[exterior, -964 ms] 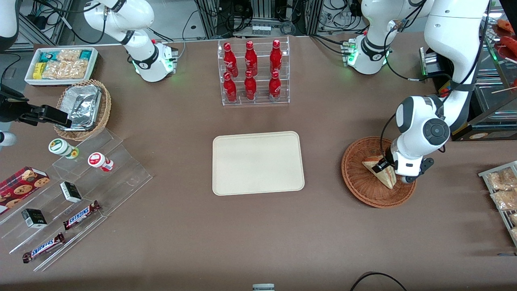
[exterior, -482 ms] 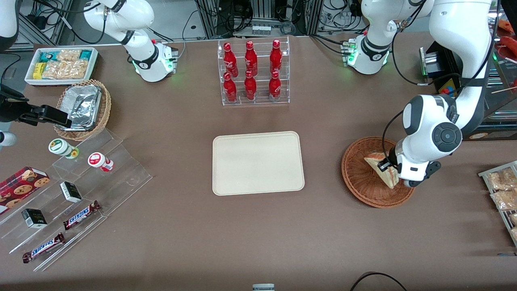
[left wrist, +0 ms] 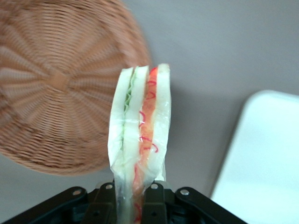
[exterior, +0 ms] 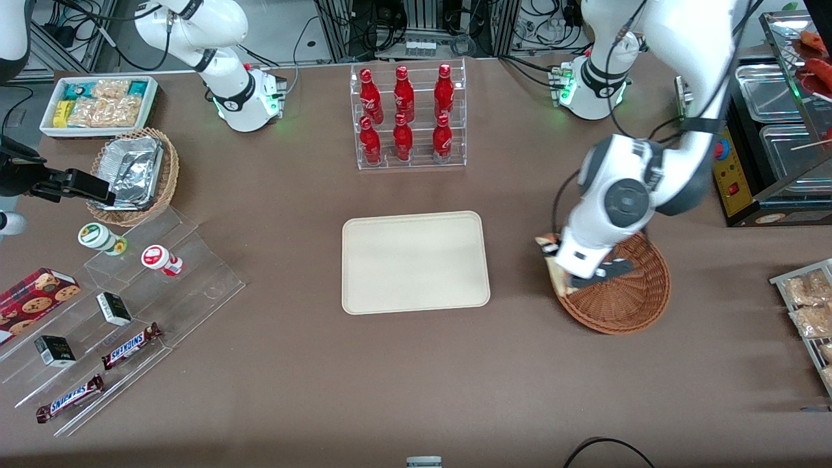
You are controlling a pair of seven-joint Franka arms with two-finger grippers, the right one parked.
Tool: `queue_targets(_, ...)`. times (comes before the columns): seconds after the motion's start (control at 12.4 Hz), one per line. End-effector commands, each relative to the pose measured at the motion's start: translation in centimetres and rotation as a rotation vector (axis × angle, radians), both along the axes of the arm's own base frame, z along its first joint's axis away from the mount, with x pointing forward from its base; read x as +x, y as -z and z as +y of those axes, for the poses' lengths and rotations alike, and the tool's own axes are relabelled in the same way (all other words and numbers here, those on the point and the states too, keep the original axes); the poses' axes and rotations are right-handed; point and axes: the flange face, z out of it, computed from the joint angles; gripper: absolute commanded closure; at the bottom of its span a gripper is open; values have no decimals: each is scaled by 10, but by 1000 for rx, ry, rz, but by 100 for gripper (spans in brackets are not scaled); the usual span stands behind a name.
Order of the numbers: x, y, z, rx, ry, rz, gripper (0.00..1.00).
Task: Place sandwich from basket to tray
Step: 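Carry the sandwich with the left gripper over the cream tray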
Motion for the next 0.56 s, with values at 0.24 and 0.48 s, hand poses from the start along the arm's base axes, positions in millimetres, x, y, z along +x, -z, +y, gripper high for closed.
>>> queue_targets(0.24, -7, 24, -144, 4, 54, 10, 100)
queue_targets(0.48, -18, 52, -202, 3, 41, 7, 100)
